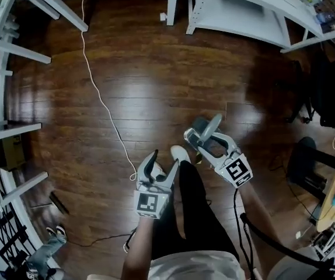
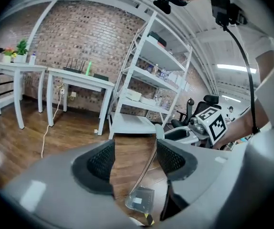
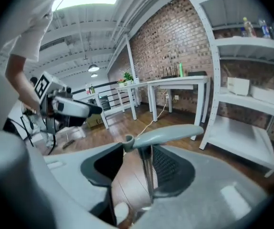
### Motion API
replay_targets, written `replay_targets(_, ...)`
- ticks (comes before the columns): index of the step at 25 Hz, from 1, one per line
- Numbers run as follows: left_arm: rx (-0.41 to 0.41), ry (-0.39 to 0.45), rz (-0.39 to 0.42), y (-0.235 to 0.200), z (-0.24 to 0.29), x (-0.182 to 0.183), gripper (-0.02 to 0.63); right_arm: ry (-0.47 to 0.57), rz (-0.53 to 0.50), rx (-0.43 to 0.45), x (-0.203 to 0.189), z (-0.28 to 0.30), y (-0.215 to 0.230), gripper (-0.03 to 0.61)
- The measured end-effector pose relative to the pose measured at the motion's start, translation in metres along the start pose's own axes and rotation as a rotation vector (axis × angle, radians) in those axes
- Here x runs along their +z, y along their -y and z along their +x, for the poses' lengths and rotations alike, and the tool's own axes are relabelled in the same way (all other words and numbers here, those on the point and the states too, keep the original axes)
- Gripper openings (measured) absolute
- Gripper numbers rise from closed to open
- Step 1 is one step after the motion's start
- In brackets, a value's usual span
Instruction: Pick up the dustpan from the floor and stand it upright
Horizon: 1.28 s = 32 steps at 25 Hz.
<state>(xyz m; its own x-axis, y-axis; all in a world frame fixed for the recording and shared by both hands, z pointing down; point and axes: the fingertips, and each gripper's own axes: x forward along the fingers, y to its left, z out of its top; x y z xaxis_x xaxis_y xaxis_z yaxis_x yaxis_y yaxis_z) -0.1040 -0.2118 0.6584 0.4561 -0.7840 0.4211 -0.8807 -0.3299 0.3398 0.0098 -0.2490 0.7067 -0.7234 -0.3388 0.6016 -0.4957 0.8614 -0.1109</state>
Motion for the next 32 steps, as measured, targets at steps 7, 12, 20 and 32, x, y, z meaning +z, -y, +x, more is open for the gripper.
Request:
replay_targets(7,-0.087,-0.073,0.109,0.054,0.002,0.028,0.295,-0.148,0.058,-0.126,-0.075,-0.051,0.008,0.178)
replay_targets(12,-0.120,-0.087,0.094,0.081,-0.012,0.041,0.295,-0.161,0.213,-0.170,-0.095,-0.070,-0.005,0.178)
replay_targets(20,-0.211,-0.023,0.168,0.127,-0.053,0.071,0.295,0.022,0.426,-0.335,-0.048,-0.183,-0.055,0.179)
replay_targets(32,0.073,0.249,0.295,0.230,-0.160,0.122,0.296,0.396,0.114,-0.222,0.060,-0.342,-0.109,0.261)
